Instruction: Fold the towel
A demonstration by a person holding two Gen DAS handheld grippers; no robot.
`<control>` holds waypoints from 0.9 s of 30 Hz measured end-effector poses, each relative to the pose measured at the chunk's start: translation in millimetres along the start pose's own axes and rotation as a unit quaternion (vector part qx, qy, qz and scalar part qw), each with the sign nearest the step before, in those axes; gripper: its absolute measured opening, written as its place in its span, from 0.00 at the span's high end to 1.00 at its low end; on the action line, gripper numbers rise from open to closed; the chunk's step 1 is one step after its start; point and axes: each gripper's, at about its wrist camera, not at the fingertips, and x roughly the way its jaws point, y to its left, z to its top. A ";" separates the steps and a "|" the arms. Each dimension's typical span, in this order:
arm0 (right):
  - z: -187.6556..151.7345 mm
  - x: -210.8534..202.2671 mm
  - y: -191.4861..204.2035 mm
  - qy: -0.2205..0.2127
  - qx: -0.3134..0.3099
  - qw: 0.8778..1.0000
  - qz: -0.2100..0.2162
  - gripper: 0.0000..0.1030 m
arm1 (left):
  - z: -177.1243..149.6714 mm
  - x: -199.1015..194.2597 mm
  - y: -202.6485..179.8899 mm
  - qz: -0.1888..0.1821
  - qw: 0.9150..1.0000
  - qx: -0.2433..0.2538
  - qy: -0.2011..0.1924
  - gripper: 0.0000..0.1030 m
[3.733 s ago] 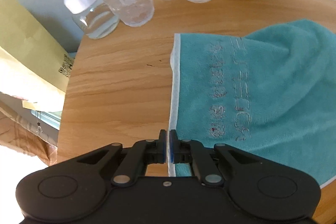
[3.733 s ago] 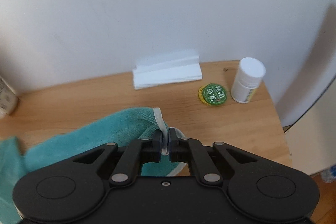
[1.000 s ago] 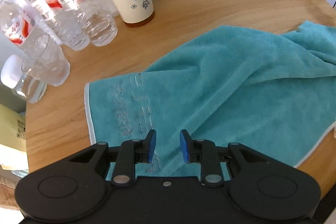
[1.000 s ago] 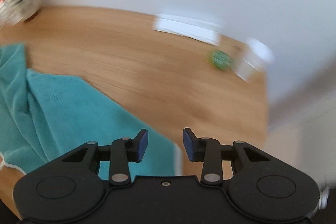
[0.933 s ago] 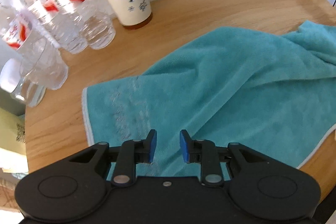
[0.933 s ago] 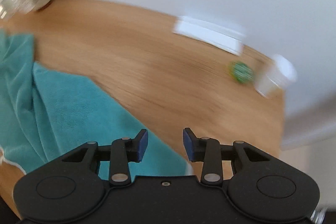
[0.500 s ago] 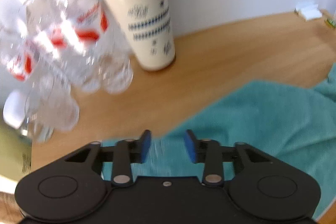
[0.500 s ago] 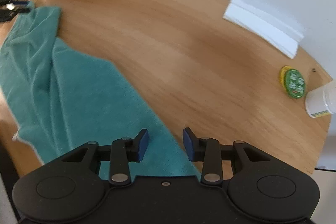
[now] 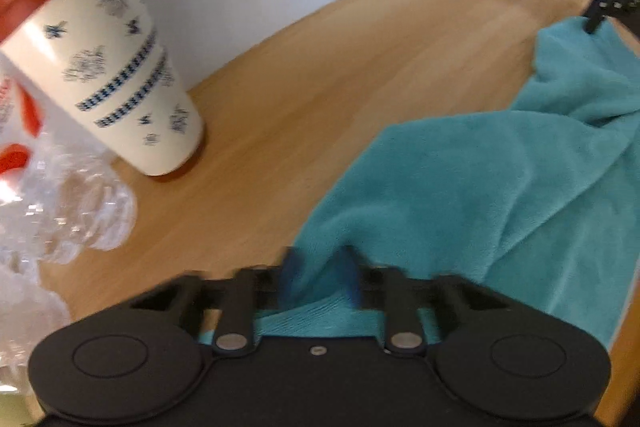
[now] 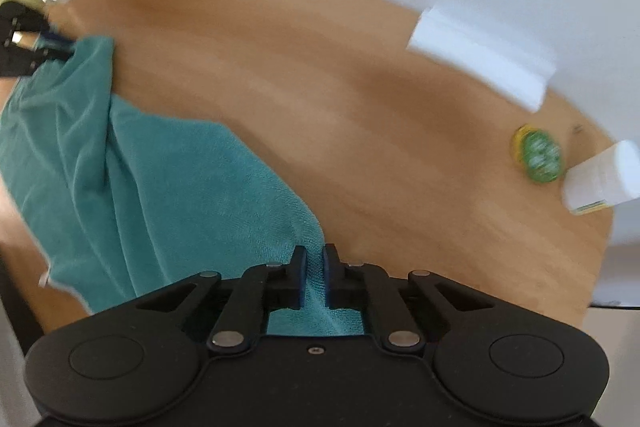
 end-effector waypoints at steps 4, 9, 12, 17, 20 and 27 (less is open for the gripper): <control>3.2 -23.2 -7.1 -0.051 0.028 0.997 -0.047 0.93 | 3.6 -2.2 -1.9 0.049 0.999 0.004 -0.016 0.97; -5.9 -61.8 -1.4 -0.134 0.057 0.983 -0.111 0.93 | 3.2 -27.0 7.9 0.108 0.992 -0.023 -0.062 0.97; -24.2 -61.6 8.2 -0.137 0.066 0.981 -0.118 0.93 | -4.0 -41.4 -5.0 0.133 0.988 -0.006 -0.077 0.97; -65.5 -16.9 28.6 -0.082 0.080 0.984 -0.139 0.92 | -23.5 -37.6 -34.5 0.136 0.989 0.022 -0.057 0.97; -70.8 0.3 34.0 -0.078 0.080 0.982 -0.151 0.90 | -28.6 -27.2 -42.0 0.133 0.990 0.030 -0.037 0.97; -66.5 -14.1 33.2 -0.065 0.046 0.987 -0.143 0.66 | -32.0 -38.2 -34.3 0.062 0.998 0.026 -0.019 0.79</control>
